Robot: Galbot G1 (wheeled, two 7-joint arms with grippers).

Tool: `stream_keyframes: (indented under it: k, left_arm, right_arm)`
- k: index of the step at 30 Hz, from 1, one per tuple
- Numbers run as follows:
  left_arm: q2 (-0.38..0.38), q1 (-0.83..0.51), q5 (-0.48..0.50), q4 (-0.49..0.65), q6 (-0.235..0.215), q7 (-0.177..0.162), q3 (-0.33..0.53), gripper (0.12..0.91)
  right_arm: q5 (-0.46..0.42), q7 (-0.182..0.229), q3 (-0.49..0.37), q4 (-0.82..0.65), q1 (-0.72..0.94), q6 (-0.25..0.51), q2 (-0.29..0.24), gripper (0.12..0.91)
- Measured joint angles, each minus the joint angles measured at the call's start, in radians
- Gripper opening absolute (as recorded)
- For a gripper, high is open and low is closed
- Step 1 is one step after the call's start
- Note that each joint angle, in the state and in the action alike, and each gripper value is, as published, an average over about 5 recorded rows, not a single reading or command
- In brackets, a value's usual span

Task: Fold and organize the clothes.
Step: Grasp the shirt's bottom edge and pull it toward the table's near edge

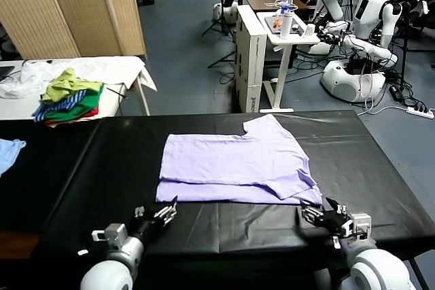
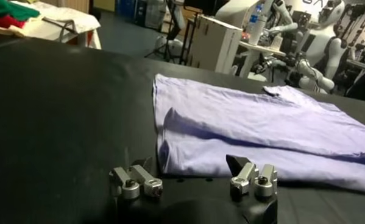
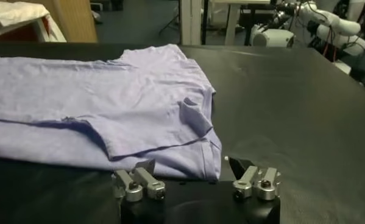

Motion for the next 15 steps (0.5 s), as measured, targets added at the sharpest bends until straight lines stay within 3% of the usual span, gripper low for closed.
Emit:
stream_keyframes:
  k: [4, 7, 11, 15]
  left_arm:
    - [-0.001, 0.009, 0.000, -0.003, 0.000, -0.001, -0.003, 0.594]
    - [0.000, 0.015, 0.000, -0.007, 0.000, -0.002, -0.004, 0.414]
    - [0.003, 0.021, 0.000, -0.011, 0.000, -0.002, -0.005, 0.196]
    - [0.010, 0.033, -0.005, -0.024, 0.008, -0.018, -0.007, 0.147]
  right_arm:
    - [0.001, -0.002, 0.004, -0.004, 0.005, 0.001, -0.002, 0.260]
    - [0.007, -0.001, 0.007, -0.002, 0.002, -0.001, -0.007, 0.163]
    - [0.030, 0.020, 0.010, 0.016, -0.014, -0.014, -0.020, 0.139]
    - [0.072, 0.048, 0.023, 0.057, -0.047, -0.048, -0.044, 0.139]
